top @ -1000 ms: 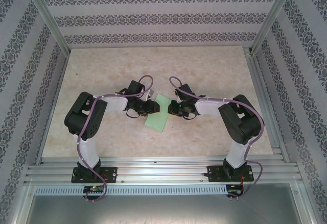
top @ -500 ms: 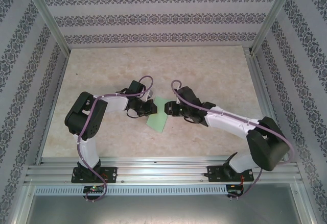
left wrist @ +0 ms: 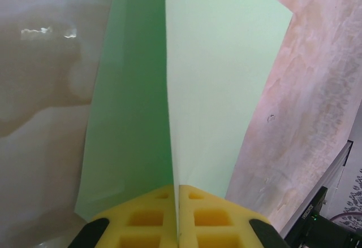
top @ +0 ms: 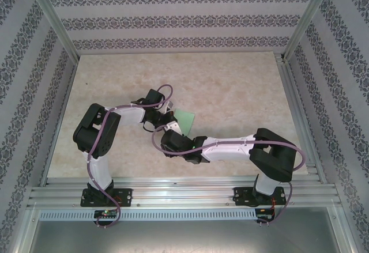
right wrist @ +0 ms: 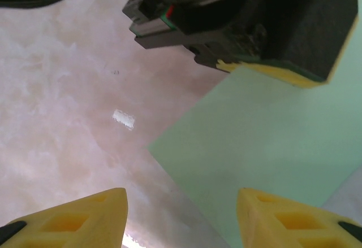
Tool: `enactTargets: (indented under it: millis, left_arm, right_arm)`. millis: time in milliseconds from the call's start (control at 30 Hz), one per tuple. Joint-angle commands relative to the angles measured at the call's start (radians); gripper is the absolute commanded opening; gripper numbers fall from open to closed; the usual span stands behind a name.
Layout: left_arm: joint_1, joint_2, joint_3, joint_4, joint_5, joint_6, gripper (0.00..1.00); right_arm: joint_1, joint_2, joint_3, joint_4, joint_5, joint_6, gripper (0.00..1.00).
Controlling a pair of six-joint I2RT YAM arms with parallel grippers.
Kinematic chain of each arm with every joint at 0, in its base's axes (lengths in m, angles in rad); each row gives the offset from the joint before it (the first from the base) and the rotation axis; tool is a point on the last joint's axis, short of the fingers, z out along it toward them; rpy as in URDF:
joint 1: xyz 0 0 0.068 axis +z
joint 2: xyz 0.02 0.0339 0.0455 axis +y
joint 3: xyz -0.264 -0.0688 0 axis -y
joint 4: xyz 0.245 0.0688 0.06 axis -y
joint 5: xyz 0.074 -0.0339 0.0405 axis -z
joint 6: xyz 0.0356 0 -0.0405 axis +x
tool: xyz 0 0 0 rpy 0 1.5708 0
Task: Fold a paper plane with a square sheet of paper (fold left side to right side)
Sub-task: Third fold the triangle at the center of the table.
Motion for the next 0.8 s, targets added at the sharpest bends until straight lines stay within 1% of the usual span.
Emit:
enactTargets:
  millis: [0, 100, 167, 267, 333, 400, 467, 500, 533, 667, 767]
  left_arm:
    - [-0.013, 0.006, 0.024, -0.03, 0.018, -0.015, 0.05]
    - [-0.013, 0.012, 0.031, -0.036, 0.019, -0.012, 0.05]
    - [-0.013, 0.013, 0.032, -0.039, 0.017, -0.011, 0.05]
    - [-0.013, 0.013, 0.036, -0.043, 0.012, -0.007, 0.05]
    - [-0.013, 0.015, 0.036, -0.048, 0.005, -0.002, 0.06]
    - [-0.013, 0.019, 0.038, -0.052, 0.002, 0.0, 0.05]
    - [-0.013, 0.023, 0.041, -0.051, 0.004, 0.001, 0.06]
    - [-0.013, 0.023, 0.041, -0.051, 0.004, 0.002, 0.07]
    - [-0.013, 0.023, 0.042, -0.053, 0.002, 0.003, 0.07]
    - [-0.013, 0.018, 0.044, -0.062, 0.0, 0.011, 0.09]
    - [-0.014, 0.01, 0.049, -0.073, -0.001, 0.021, 0.13]
  right_arm:
    - [0.009, 0.03, 0.048, -0.029, 0.092, -0.042, 0.54]
    - [0.013, 0.052, 0.08, -0.063, 0.119, -0.057, 0.53]
    - [0.014, 0.057, 0.088, -0.071, 0.124, -0.063, 0.5]
    - [0.014, 0.044, 0.075, -0.071, 0.124, -0.062, 0.37]
    - [0.012, 0.026, 0.059, -0.066, 0.113, -0.063, 0.25]
    - [0.008, 0.008, 0.041, -0.053, 0.095, -0.066, 0.15]
    - [0.0, -0.009, 0.024, -0.034, 0.064, -0.07, 0.07]
    - [-0.005, -0.016, 0.013, -0.019, 0.043, -0.071, 0.02]
    - [-0.012, -0.022, 0.0, -0.003, 0.018, -0.074, 0.0]
    - [-0.042, -0.035, -0.036, 0.048, -0.067, -0.073, 0.0]
    - [-0.065, -0.044, -0.062, 0.089, -0.124, -0.074, 0.0]
